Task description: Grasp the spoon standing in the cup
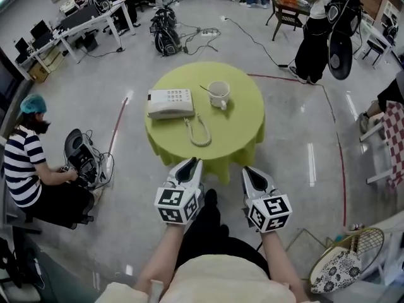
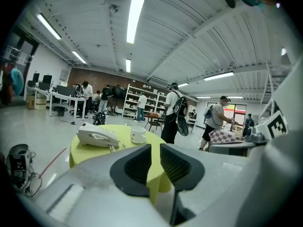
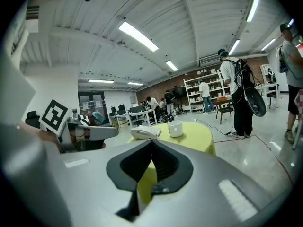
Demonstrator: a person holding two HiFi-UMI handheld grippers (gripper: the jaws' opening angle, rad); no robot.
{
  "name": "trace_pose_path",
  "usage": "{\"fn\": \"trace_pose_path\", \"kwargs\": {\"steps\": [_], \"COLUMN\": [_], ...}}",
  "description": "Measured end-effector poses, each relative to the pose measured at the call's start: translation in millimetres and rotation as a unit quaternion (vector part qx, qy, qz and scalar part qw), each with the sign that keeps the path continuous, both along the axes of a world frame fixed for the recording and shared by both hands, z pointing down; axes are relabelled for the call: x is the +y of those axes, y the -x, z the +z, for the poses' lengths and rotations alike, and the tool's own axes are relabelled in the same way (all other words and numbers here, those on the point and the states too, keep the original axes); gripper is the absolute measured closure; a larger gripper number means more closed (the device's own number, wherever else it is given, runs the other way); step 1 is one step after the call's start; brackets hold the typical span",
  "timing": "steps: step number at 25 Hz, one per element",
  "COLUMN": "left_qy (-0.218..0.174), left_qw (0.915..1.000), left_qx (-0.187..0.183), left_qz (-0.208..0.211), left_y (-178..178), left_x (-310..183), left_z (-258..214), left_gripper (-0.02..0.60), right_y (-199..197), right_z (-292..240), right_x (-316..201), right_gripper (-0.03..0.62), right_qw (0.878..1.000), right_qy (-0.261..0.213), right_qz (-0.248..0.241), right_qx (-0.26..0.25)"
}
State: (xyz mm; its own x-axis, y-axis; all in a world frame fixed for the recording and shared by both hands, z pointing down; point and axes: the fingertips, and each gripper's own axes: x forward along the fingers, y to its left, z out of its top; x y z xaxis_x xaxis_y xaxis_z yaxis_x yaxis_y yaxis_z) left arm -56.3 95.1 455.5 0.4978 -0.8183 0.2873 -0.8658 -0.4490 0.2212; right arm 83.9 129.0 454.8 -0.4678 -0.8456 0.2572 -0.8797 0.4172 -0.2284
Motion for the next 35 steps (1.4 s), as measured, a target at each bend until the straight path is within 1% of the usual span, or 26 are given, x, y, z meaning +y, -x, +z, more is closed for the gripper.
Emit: {"fn": "trace_pose_path", "kwargs": {"steps": [15,21,24,27,35], "left_qy": [0.033,0.042,0.044,0.047,0.056], "left_qw": [0.9994,0.9990,0.9988,0.9987,0.9977], "left_qx": [-0.003,0.002,0.002,0.004,0.009], "left_qz": [0.011,0.017,0.020,0.021,0.036], "left_y": [2,4,7,9,9], "left_x": [-116,-158,-181,-201,-243], "left_z": [18,25,26,27,32], "left_gripper": [0.479,0.474,0.474,0.460,0.445], "right_y": [6,9,10,10,8], "right_z": [18,25,27,30,38], "right_x": [-110,-148,-166,-183,-219], "right_gripper": [0.591,0.591,0.591,0.591,0.592], "right_qw": [0.999,0.999,0.999,0.998,0.996], "right_qy": [0.034,0.044,0.049,0.056,0.068], "right_qz": [0.006,0.014,0.020,0.027,0.053], "right_qx": [-0.002,0.001,0.003,0.004,0.008]}}
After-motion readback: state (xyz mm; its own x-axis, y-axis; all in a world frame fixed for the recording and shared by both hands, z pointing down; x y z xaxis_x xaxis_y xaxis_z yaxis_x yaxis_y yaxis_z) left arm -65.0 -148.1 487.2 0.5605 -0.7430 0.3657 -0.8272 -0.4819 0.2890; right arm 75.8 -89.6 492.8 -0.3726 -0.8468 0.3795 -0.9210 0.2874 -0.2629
